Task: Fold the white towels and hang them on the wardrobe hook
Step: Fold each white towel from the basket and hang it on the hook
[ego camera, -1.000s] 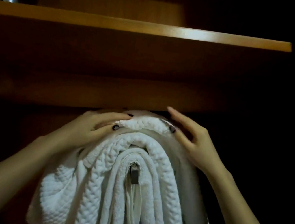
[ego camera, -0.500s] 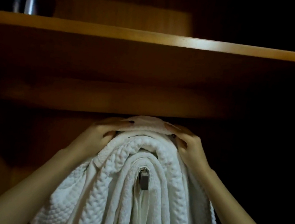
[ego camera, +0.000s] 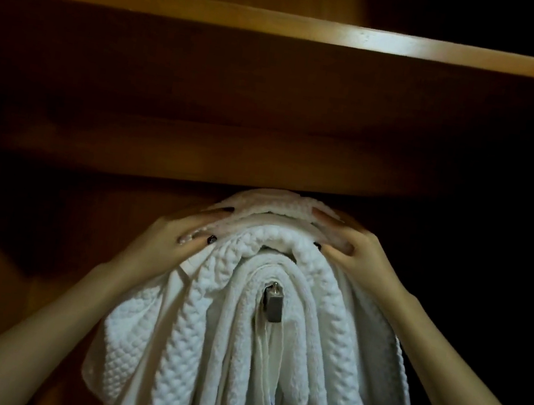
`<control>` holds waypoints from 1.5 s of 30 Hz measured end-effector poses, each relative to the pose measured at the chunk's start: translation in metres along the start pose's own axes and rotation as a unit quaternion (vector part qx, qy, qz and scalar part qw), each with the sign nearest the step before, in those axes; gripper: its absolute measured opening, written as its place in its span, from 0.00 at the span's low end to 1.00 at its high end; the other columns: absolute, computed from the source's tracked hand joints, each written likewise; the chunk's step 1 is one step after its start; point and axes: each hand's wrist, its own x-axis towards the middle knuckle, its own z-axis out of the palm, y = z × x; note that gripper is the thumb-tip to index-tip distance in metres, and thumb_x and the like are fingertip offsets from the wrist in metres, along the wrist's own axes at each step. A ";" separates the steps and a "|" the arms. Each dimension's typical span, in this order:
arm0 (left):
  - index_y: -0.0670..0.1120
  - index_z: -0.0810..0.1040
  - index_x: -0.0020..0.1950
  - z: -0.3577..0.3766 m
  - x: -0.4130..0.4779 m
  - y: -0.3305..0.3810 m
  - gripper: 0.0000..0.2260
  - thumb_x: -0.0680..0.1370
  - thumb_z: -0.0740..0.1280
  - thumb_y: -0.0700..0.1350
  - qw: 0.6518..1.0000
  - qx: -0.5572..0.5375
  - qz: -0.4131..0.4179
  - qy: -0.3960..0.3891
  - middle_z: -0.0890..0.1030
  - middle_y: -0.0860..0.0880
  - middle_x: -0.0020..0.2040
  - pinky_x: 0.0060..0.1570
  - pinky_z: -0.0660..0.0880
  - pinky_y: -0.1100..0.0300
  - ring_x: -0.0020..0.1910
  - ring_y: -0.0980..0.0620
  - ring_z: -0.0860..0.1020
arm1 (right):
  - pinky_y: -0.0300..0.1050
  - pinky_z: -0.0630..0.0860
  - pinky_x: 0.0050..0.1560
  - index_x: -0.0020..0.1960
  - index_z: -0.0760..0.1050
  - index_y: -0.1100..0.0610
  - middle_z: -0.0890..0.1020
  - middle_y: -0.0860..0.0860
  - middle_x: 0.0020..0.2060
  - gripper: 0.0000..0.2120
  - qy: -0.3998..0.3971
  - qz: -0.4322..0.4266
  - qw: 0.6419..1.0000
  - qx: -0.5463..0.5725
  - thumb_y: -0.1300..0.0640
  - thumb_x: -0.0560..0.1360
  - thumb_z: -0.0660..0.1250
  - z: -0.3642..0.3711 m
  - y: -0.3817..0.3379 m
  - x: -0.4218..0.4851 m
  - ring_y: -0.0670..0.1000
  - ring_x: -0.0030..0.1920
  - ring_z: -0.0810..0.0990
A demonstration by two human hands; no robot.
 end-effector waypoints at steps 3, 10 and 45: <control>0.79 0.64 0.62 0.002 0.003 -0.007 0.24 0.76 0.63 0.51 1.000 0.016 -0.025 -0.005 0.69 0.79 0.56 0.53 0.61 0.83 0.59 0.80 0.65 | 0.24 0.59 0.66 0.64 0.69 0.35 0.69 0.27 0.63 0.21 0.008 0.009 1.000 -0.007 0.51 0.75 0.69 0.005 0.009 0.003 0.28 0.67 0.63; 0.74 0.61 0.68 0.011 -0.033 -0.006 0.22 0.75 0.60 0.62 0.999 -0.020 -0.038 0.003 0.66 0.70 0.67 0.60 0.61 0.74 0.66 0.71 0.64 | 0.22 0.65 0.59 0.67 0.70 0.35 0.72 0.24 0.57 0.21 0.021 0.026 0.999 0.001 0.52 0.78 0.67 0.006 0.003 -0.022 0.28 0.60 0.69; 0.50 0.61 0.76 -0.008 -0.227 0.079 0.24 0.80 0.61 0.45 0.963 0.186 -0.184 -0.071 0.67 0.47 0.74 0.63 0.67 0.48 0.70 0.44 0.67 | 0.47 0.68 0.63 0.76 0.62 0.47 0.70 0.48 0.71 0.25 -0.064 0.230 0.959 -0.154 0.53 0.80 0.62 -0.012 -0.095 -0.249 0.51 0.70 0.68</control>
